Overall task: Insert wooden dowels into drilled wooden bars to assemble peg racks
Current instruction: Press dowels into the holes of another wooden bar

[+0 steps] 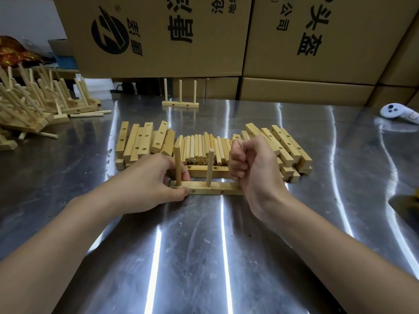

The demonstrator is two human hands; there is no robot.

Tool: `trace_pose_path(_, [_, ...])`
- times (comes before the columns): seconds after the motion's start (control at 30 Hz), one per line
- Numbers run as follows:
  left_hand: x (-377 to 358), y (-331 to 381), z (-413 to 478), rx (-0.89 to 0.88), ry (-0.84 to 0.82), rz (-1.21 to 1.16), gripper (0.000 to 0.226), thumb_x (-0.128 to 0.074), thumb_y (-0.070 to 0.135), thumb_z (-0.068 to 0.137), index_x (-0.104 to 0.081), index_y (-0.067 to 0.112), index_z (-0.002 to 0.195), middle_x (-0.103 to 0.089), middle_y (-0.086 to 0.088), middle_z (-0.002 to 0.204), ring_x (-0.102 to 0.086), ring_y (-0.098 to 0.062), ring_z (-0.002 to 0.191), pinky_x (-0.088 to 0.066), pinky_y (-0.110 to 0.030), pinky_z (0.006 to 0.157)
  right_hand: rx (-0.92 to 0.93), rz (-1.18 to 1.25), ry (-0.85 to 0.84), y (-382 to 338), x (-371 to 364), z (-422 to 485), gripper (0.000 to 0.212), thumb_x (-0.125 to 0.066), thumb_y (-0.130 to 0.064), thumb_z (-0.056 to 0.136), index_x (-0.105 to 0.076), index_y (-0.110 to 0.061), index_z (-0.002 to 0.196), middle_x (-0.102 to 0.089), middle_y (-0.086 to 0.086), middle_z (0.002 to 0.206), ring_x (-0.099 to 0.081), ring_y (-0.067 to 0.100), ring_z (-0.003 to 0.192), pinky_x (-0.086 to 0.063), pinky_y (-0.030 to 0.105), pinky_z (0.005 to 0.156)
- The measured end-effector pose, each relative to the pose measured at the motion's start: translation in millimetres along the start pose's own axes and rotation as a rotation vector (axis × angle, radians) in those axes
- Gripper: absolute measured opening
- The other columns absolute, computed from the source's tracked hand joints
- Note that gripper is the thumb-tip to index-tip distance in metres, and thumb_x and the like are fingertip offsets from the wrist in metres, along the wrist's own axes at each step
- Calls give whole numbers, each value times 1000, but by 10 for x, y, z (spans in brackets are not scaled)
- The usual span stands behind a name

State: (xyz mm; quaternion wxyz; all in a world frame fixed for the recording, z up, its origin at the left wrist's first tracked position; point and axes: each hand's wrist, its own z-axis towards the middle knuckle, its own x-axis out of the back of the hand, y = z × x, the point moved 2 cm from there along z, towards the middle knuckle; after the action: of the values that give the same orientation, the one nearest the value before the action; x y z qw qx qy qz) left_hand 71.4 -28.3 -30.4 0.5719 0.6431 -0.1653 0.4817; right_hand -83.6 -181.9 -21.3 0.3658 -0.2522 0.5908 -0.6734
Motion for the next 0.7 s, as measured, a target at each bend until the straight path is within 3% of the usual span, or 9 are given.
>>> trace_pose_path(0.2, [1, 4, -17, 22, 9, -6, 11, -85, 37, 87, -73, 35, 89, -64, 30, 67, -56, 2, 55, -43, -12, 52, 89, -169, -12, 50, 2, 24, 35, -30, -34, 90, -29, -28, 55, -27, -1, 59, -23, 16, 58, -20, 34, 54])
trace_pose_path(0.3, [12, 42, -32, 36, 6, -2, 10, -84, 37, 88, -74, 36, 91, -67, 29, 76, -59, 0, 60, -46, -14, 55, 38, -64, -7, 42, 31, 48, 33, -31, -35, 88, -28, -26, 56, -26, -2, 56, -18, 19, 58, -14, 38, 54])
trace_pose_path(0.4, [89, 112, -72, 62, 13, 44, 16, -83, 45, 86, -74, 39, 98, -70, 17, 79, -63, -1, 69, -46, -13, 57, 62, -31, -18, 48, 22, 58, 33, -32, -34, 87, -28, -26, 55, -25, -3, 54, -17, 19, 56, -13, 40, 54])
trace_pose_path(0.47, [208, 181, -120, 16, 172, 69, 29, -81, 56, 82, -73, 42, 106, -68, 11, 75, -63, -1, 74, -44, -14, 55, 84, -41, -34, 64, 7, 53, 34, -32, -33, 88, -28, -28, 54, -25, -4, 54, -17, 19, 55, -14, 40, 54])
trace_pose_path(0.57, [299, 386, -162, -157, 493, 43, 43, -74, 71, 83, -70, 44, 118, -69, 22, 97, -61, 0, 91, -40, -15, 66, 103, -58, -46, 71, 11, 46, 32, -31, -33, 87, -27, -26, 56, -24, -3, 55, -18, 19, 55, -13, 41, 54])
trace_pose_path(0.63, [191, 531, -126, -196, 491, 0, 51, -72, 75, 83, -71, 44, 123, -70, 27, 102, -61, 6, 98, -42, -19, 73, 111, -49, -51, 66, 12, 52, 29, -32, -32, 86, -25, -24, 59, -22, -1, 56, -17, 19, 56, -13, 40, 54])
trace_pose_path(0.7, [40, 600, -83, -191, 443, -17, 46, -73, 69, 82, -76, 43, 120, -73, 27, 97, -64, 12, 91, -50, -26, 73, 119, -32, -56, 66, 5, 58, 28, -32, -31, 85, -24, -23, 59, -21, 0, 57, -16, 19, 56, -12, 38, 53])
